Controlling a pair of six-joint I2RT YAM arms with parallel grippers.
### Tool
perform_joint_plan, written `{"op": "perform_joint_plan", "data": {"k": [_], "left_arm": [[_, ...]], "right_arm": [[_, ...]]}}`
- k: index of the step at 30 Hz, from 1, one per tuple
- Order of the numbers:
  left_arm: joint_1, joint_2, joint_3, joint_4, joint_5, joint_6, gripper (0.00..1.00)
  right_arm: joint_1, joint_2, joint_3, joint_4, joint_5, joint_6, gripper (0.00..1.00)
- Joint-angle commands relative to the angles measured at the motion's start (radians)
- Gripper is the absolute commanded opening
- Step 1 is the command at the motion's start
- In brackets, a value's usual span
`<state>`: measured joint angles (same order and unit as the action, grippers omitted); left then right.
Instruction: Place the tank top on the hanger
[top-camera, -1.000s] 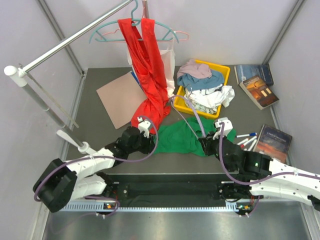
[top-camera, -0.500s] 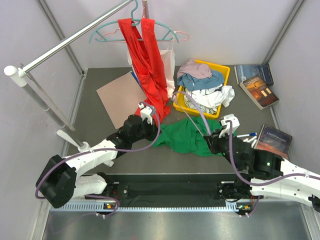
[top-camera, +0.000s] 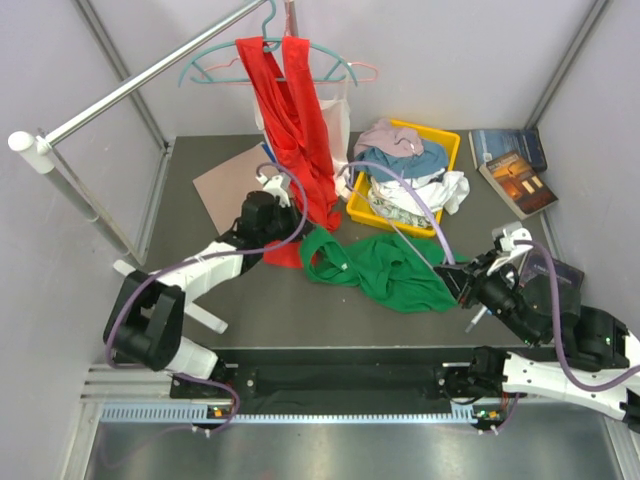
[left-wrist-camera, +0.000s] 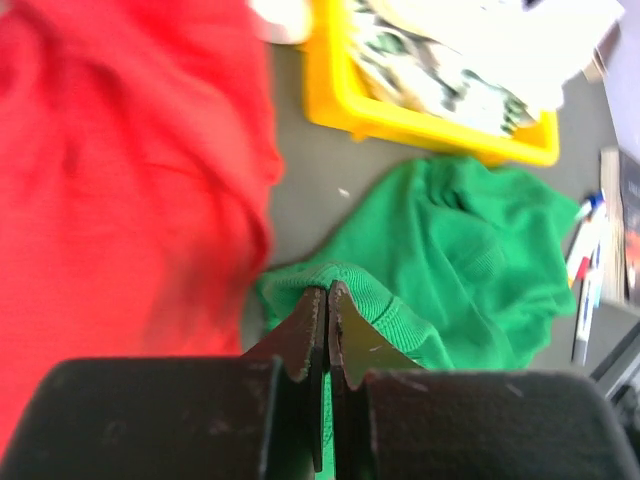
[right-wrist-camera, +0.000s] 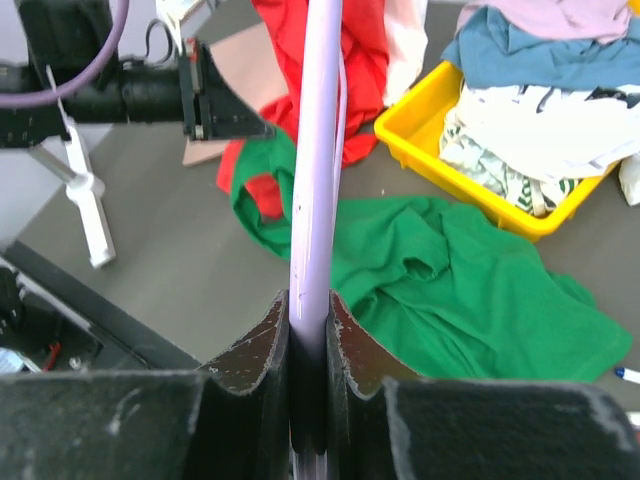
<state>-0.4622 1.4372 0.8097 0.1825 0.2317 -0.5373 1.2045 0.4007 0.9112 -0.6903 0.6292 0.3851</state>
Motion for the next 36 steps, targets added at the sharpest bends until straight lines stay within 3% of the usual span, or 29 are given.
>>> {"op": "perform_joint_plan", "data": {"k": [1,9,25,36], "left_arm": [[0.075,0.061,0.045,0.113,0.084,-0.073,0.0],[0.16,0.109,0.094,0.121,0.144,-0.093,0.0],[0.214,0.071,0.143,0.032,0.201,-0.055,0.0],[0.214,-0.067,0.132,-0.023,0.308,-0.115,0.0]], "right_arm": [[-0.005,-0.022,0.048,-0.032,-0.068,-0.029,0.0],[-0.006,0.02,0.046,-0.069,-0.265,-0.038,0.0],[-0.005,0.079,-0.014,-0.1,-0.298,0.001,0.0],[-0.005,0.09,-0.143,0.147,-0.258,-0.028,0.0]]}}
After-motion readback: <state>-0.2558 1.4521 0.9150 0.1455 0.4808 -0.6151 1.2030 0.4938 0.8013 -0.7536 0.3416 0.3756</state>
